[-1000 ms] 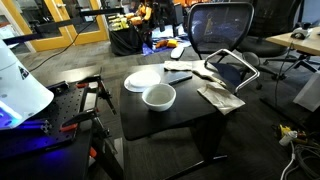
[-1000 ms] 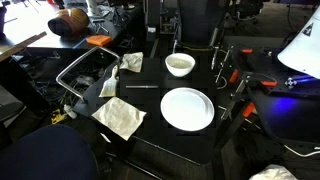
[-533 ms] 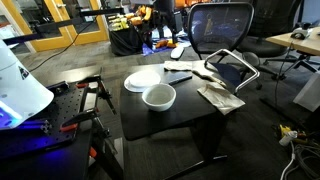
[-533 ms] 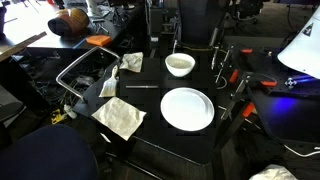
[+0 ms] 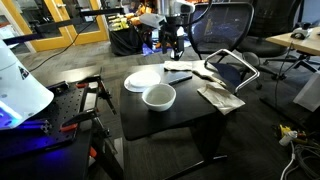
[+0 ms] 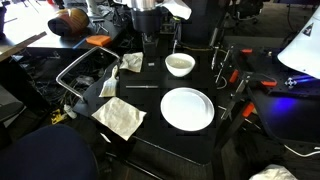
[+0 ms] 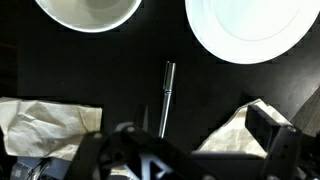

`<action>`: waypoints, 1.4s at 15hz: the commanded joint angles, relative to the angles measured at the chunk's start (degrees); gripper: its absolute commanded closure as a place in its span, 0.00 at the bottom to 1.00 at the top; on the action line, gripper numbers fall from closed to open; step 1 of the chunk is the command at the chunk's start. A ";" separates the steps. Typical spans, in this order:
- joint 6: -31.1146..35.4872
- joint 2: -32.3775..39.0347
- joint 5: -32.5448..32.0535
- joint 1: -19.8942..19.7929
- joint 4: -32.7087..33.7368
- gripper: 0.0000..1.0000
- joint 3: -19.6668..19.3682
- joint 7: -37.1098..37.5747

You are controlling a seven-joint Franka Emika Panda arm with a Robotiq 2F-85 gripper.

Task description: Place the pen in the white bowl

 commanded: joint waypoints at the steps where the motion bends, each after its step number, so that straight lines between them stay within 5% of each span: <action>1: 3.27 5.64 -0.10 1.29 3.97 0.00 -1.00 3.28; 8: 9.92 12.86 0.15 2.54 7.33 0.00 -2.79 5.36; 21: 9.62 19.91 0.41 3.69 13.60 0.00 -4.62 5.91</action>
